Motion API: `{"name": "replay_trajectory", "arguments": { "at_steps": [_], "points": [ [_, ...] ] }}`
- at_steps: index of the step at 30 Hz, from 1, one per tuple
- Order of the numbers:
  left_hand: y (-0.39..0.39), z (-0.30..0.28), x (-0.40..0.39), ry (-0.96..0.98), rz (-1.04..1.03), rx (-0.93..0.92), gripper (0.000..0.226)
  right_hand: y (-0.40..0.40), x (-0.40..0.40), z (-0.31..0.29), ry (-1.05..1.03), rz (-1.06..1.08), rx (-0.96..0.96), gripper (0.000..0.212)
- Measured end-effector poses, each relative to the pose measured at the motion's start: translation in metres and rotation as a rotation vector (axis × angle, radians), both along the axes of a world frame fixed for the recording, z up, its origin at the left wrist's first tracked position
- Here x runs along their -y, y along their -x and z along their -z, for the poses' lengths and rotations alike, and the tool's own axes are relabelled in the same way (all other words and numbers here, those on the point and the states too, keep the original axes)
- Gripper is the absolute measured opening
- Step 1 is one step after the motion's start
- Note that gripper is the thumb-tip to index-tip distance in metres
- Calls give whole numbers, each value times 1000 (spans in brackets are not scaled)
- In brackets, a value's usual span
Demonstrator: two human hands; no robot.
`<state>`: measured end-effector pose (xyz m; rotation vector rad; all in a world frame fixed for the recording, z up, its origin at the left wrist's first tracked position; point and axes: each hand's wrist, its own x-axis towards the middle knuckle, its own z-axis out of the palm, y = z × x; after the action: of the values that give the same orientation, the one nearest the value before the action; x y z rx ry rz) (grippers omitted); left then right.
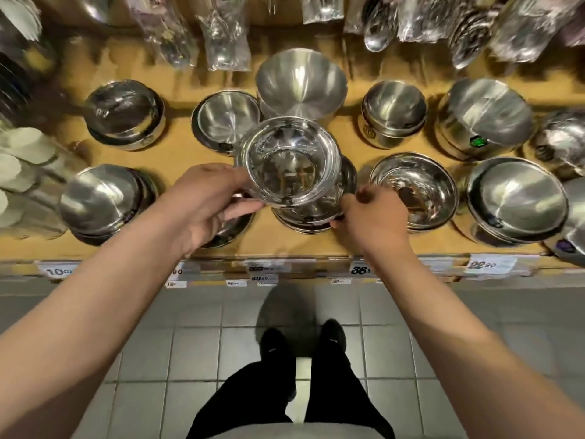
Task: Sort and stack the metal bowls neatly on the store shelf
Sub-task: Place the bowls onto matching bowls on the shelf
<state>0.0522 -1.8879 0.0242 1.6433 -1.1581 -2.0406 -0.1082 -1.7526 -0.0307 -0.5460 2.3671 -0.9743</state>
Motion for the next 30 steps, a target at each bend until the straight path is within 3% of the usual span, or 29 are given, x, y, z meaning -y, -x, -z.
{"name": "replay_trajectory", "arguments": {
  "at_steps": [5, 10, 19, 24, 27, 30],
  "points": [
    [-3, 6, 0, 23, 47, -93, 18, 1, 2, 2, -18, 33, -143, 15],
    [0, 13, 2, 23, 114, -93, 39, 6, 4, 7, -13, -42, -249, 18],
    [10, 24, -12, 45, 65, -3, 5, 10, 3, 11, -73, -137, -284, 24],
    [17, 22, -21, 74, 60, -18, 9, 17, -7, -2, 9, -179, -346, 29],
    [24, 23, -24, 110, 62, 13, 5, 19, -10, -13, 171, -166, -201, 35],
    [30, 28, -26, 141, 47, 46, 6, 24, -7, -18, 166, -273, -193, 28]
  ]
}}
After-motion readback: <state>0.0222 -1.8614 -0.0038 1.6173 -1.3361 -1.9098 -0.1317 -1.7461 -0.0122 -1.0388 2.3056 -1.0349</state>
